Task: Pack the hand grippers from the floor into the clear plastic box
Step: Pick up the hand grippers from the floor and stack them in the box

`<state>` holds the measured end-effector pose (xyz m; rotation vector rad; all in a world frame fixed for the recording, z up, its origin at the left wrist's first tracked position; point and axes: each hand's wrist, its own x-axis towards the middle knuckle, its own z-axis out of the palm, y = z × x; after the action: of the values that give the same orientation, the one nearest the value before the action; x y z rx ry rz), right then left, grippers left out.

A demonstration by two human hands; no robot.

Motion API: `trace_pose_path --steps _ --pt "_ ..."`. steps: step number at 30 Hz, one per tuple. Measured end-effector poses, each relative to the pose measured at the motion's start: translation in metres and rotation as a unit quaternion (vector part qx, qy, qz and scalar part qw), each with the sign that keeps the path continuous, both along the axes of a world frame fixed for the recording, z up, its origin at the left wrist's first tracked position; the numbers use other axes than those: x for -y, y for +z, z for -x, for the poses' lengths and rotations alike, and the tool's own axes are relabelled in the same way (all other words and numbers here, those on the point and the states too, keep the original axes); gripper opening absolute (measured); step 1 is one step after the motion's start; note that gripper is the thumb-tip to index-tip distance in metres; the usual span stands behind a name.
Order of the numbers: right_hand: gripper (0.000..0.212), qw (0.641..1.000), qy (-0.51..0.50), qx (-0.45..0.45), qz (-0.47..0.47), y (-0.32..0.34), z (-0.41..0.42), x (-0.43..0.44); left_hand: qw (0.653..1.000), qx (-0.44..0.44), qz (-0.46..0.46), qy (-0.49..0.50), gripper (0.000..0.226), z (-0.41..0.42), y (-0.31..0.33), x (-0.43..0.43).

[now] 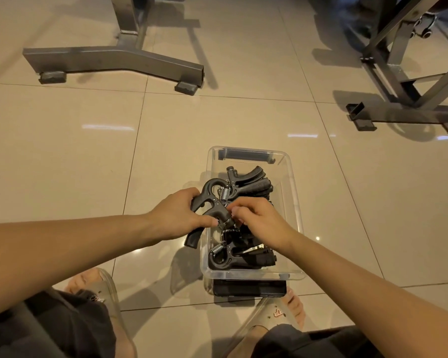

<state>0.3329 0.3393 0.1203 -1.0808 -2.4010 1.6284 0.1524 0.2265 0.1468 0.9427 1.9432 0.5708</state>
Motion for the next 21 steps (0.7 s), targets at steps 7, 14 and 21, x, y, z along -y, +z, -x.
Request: trace_pose_path --steps 7,14,21 --pt "0.016 0.994 -0.099 0.0 0.053 -0.001 -0.006 -0.01 0.994 0.106 0.014 -0.001 0.014 -0.003 0.004 -0.018" --pt "0.038 0.985 -0.122 -0.053 0.108 0.01 0.004 -0.005 0.986 0.156 -0.062 0.0 0.022 -0.017 0.017 -0.024" --pt "0.041 0.952 -0.156 -0.096 0.247 0.022 0.002 -0.012 0.988 -0.012 -0.134 -0.075 0.016 -0.01 0.021 -0.031"
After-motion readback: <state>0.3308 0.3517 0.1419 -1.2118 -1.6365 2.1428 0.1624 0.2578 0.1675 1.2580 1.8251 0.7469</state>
